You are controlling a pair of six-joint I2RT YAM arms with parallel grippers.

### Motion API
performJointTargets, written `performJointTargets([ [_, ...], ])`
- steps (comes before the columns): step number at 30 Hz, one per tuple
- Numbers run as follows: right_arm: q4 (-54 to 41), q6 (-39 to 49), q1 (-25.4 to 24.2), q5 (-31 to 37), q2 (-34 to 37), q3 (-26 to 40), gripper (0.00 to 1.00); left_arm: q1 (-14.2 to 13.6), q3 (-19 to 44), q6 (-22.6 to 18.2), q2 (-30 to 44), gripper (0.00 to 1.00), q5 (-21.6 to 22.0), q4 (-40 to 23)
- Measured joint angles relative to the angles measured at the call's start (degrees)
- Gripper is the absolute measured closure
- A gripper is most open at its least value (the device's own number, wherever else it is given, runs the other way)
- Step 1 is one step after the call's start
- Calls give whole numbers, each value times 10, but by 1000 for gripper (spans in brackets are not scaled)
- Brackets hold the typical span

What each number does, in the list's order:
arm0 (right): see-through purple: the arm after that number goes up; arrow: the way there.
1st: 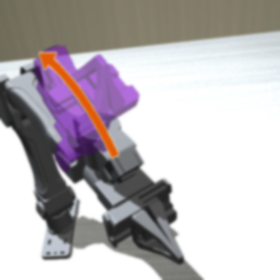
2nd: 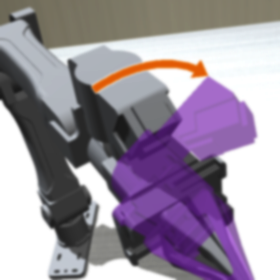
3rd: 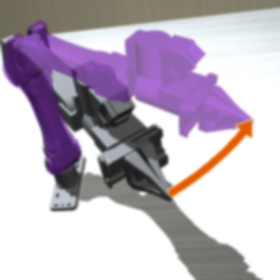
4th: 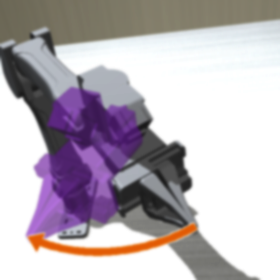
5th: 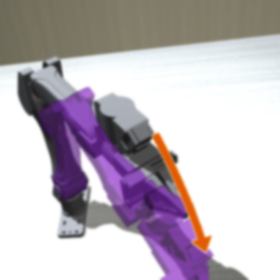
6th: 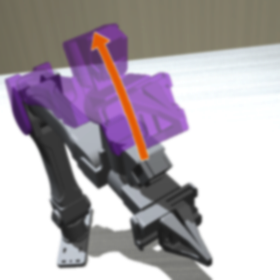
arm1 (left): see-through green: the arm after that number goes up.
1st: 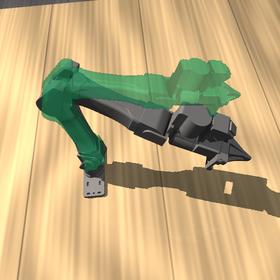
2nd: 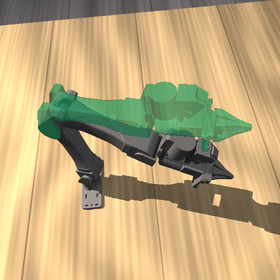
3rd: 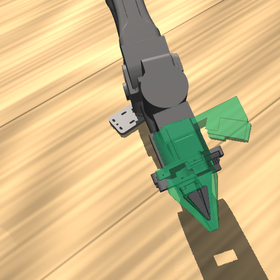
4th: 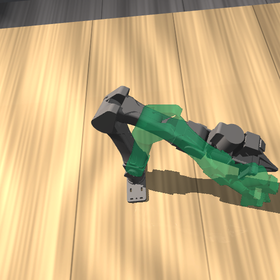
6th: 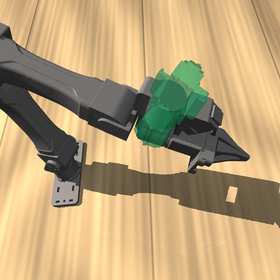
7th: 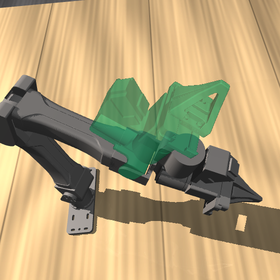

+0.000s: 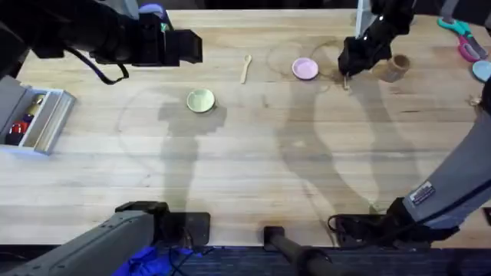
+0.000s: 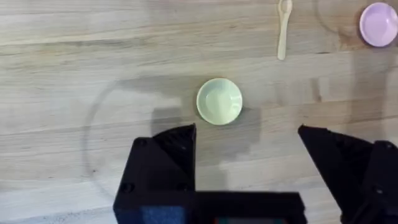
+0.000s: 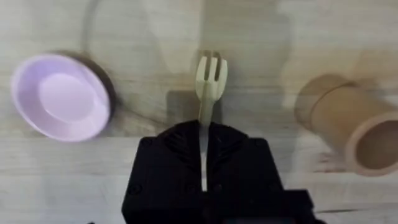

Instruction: Pick up a utensil and set it on the pink plate, then put the other utensil in the container.

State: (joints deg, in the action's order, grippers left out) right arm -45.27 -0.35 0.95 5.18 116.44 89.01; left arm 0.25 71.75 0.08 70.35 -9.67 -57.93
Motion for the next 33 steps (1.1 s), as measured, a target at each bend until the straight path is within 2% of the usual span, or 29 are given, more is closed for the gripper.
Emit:
performJointTargets([
  [7, -11, 4, 3, 1, 0, 76, 968, 0, 0, 0, 0, 7, 0, 0],
  [12, -11, 4, 27, 0, 0, 105, 968, 0, 0, 0, 0, 7, 0, 0],
  [22, 5, 12, 105, 0, 0, 107, 968, 0, 0, 0, 0, 7, 0, 0],
  [33, 9, 13, 121, 0, 0, 107, 968, 0, 0, 0, 0, 7, 0, 0],
])
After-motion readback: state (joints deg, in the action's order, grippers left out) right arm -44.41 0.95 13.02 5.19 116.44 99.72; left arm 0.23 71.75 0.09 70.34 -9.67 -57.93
